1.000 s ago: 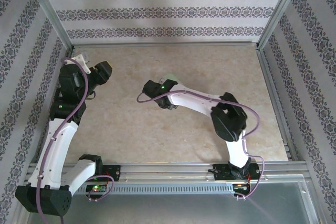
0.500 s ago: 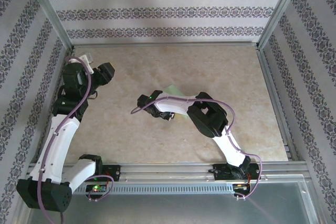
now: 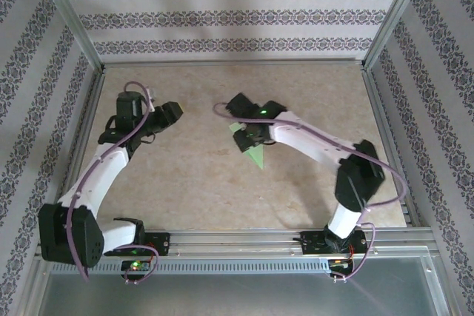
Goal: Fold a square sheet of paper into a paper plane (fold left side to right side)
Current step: Turn over the paper at the center of the table.
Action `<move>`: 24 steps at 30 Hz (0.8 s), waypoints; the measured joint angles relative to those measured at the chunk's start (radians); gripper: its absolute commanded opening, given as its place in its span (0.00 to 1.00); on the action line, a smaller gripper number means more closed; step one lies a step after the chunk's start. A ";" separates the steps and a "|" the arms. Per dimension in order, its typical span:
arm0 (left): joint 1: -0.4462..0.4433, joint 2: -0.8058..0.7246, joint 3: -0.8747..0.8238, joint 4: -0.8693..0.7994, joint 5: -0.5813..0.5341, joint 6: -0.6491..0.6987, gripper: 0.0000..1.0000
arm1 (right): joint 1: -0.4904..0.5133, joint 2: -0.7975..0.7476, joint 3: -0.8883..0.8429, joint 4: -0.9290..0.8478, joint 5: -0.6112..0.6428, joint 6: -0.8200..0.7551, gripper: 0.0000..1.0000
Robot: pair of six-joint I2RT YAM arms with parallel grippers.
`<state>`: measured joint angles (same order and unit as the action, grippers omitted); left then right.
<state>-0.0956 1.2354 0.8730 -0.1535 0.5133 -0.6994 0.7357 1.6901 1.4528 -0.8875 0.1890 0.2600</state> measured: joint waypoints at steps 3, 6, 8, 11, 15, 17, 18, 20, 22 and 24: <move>-0.076 0.084 -0.013 0.042 0.019 -0.036 0.56 | -0.091 -0.111 -0.090 0.076 -0.028 0.042 0.64; -0.170 0.171 -0.013 0.100 0.027 -0.066 0.56 | -0.175 -0.233 -0.208 0.179 -0.068 0.095 0.67; -0.228 0.238 -0.006 0.130 0.030 -0.085 0.56 | -0.233 -0.312 -0.292 0.261 -0.102 0.139 0.68; -0.294 0.351 0.027 0.169 0.030 -0.114 0.56 | -0.323 -0.425 -0.420 0.388 -0.154 0.217 0.73; -0.357 0.486 0.079 0.232 0.029 -0.154 0.54 | -0.459 -0.559 -0.595 0.560 -0.231 0.338 0.80; -0.376 0.547 0.111 0.259 0.033 -0.171 0.53 | -0.528 -0.616 -0.680 0.640 -0.274 0.402 0.83; -0.383 0.578 0.131 0.271 0.034 -0.178 0.53 | -0.565 -0.644 -0.722 0.677 -0.297 0.435 0.85; -0.389 0.628 0.164 0.290 0.033 -0.187 0.53 | -0.625 -0.687 -0.789 0.732 -0.332 0.485 0.88; -0.390 0.669 0.191 0.303 0.032 -0.193 0.52 | -0.667 -0.723 -0.834 0.769 -0.360 0.523 0.89; -0.390 0.704 0.216 0.305 0.030 -0.193 0.50 | -0.694 -0.755 -0.859 0.791 -0.384 0.550 0.91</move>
<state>-0.4854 1.9392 1.0889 0.1516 0.5430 -0.8928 0.0414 0.9352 0.5941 -0.0963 -0.1947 0.8097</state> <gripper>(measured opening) 0.516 0.897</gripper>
